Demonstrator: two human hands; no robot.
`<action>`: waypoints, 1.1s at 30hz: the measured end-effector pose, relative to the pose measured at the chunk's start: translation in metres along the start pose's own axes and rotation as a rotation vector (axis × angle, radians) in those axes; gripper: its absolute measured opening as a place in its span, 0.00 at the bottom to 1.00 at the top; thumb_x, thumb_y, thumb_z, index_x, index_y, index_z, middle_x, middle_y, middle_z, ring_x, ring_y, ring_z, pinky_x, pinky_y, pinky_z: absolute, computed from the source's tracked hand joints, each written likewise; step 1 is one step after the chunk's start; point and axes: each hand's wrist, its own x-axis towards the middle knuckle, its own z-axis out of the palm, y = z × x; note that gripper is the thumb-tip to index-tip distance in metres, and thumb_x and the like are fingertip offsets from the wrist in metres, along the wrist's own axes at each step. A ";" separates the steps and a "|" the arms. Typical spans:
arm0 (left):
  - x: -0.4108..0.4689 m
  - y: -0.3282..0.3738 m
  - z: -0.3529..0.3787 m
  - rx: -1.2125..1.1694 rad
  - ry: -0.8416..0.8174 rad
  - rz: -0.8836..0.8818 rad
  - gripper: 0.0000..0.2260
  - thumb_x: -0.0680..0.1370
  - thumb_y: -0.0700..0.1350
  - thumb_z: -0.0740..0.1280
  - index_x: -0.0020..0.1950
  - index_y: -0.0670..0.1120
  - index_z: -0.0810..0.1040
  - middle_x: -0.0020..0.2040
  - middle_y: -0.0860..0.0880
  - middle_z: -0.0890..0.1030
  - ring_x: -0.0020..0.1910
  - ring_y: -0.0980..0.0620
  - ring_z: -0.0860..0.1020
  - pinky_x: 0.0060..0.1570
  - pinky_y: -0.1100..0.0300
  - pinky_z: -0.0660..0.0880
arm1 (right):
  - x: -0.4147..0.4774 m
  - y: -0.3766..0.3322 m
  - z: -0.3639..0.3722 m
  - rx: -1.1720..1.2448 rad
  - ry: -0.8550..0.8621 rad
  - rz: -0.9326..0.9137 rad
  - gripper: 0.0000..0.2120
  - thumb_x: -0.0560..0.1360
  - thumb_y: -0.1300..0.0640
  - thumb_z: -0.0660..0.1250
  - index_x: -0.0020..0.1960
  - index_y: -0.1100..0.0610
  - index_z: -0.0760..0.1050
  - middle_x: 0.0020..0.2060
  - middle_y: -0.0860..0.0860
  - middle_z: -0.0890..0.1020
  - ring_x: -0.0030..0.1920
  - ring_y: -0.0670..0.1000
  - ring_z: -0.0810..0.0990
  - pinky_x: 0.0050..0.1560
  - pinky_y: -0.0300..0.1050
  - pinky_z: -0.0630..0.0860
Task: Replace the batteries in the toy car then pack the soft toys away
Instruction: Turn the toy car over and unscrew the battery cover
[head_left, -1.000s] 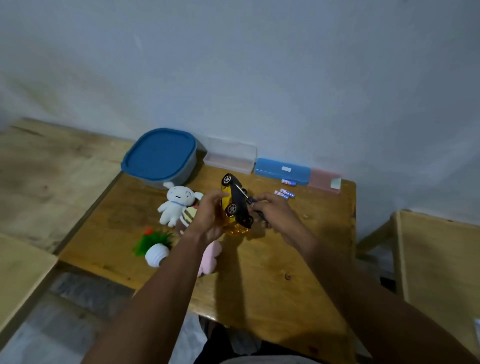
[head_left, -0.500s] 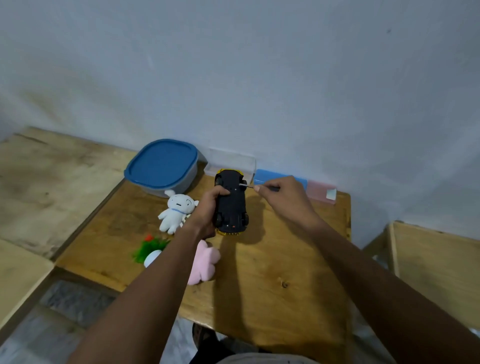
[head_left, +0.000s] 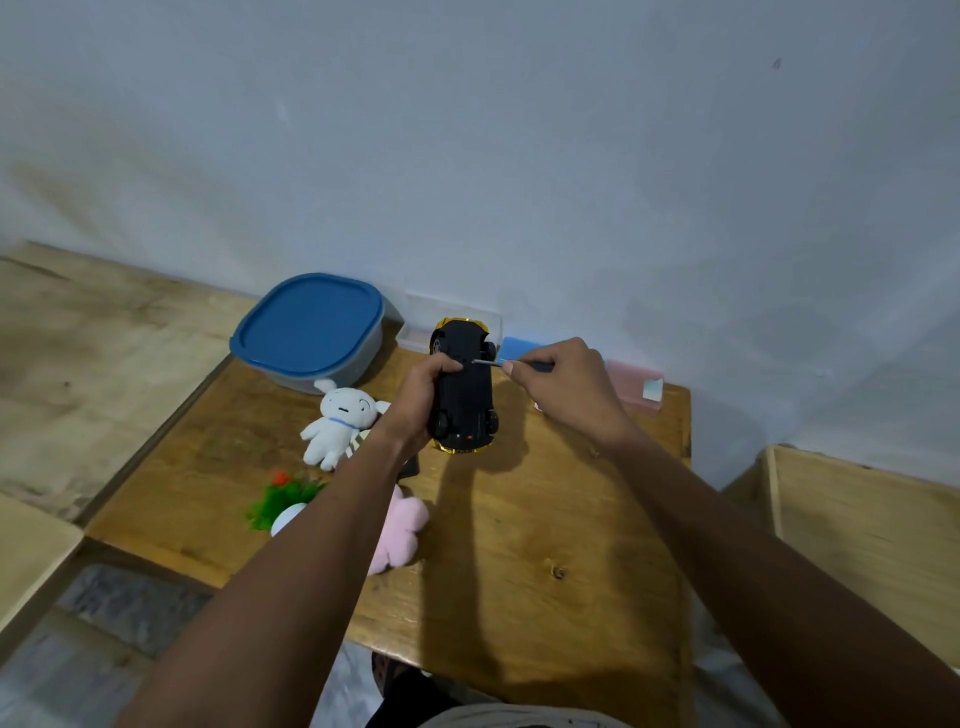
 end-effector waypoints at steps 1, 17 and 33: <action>0.000 0.000 0.000 -0.003 -0.001 0.004 0.16 0.77 0.46 0.60 0.60 0.41 0.79 0.46 0.40 0.81 0.41 0.42 0.80 0.43 0.52 0.77 | 0.000 0.001 0.000 0.000 0.000 0.001 0.10 0.76 0.49 0.71 0.50 0.54 0.86 0.35 0.44 0.83 0.38 0.42 0.80 0.37 0.34 0.70; -0.004 -0.001 0.002 0.080 0.031 0.039 0.21 0.73 0.50 0.63 0.61 0.39 0.77 0.47 0.39 0.81 0.45 0.40 0.80 0.45 0.49 0.77 | -0.001 0.000 0.001 -0.027 -0.007 0.008 0.12 0.76 0.49 0.70 0.50 0.56 0.86 0.41 0.50 0.86 0.43 0.47 0.82 0.43 0.41 0.76; -0.007 0.009 0.002 0.188 0.079 0.146 0.09 0.77 0.42 0.62 0.56 0.44 0.76 0.43 0.44 0.81 0.40 0.46 0.81 0.38 0.56 0.78 | -0.003 -0.015 -0.003 -0.448 0.034 -0.263 0.10 0.76 0.48 0.68 0.49 0.52 0.84 0.36 0.48 0.75 0.44 0.53 0.76 0.40 0.44 0.64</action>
